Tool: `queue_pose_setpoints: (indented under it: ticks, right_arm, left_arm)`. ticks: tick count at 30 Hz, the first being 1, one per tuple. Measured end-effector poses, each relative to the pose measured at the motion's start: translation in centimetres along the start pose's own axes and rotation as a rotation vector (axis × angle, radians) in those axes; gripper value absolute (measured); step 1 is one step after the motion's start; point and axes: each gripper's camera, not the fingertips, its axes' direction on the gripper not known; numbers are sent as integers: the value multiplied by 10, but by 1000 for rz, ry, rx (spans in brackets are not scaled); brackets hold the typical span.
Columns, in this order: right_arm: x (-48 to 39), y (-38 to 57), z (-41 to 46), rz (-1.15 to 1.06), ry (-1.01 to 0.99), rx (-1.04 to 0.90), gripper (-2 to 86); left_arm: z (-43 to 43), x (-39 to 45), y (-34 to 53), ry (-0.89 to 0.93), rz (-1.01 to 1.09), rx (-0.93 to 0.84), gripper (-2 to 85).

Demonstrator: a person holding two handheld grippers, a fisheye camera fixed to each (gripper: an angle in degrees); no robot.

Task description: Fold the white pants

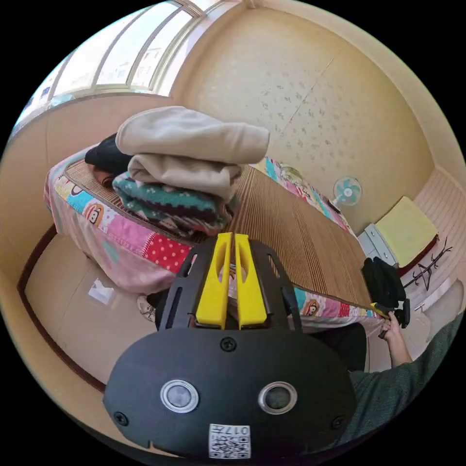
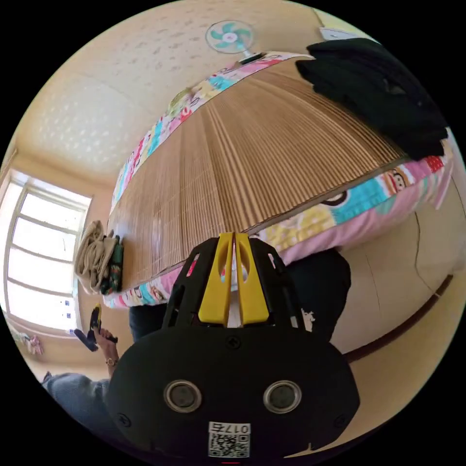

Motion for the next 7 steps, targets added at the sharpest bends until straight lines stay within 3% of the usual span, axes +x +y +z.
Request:
queue_pose_setpoints:
  ticks: [2,7]
  right_arm:
    - [42,-1,-37,89,-9,159,16]
    - [95,-19,-96,238,78,336,57]
  left_arm:
    - [28,30,26,-4,74,-171,-1]
    - [35,72,43,131,224,-266,-5]
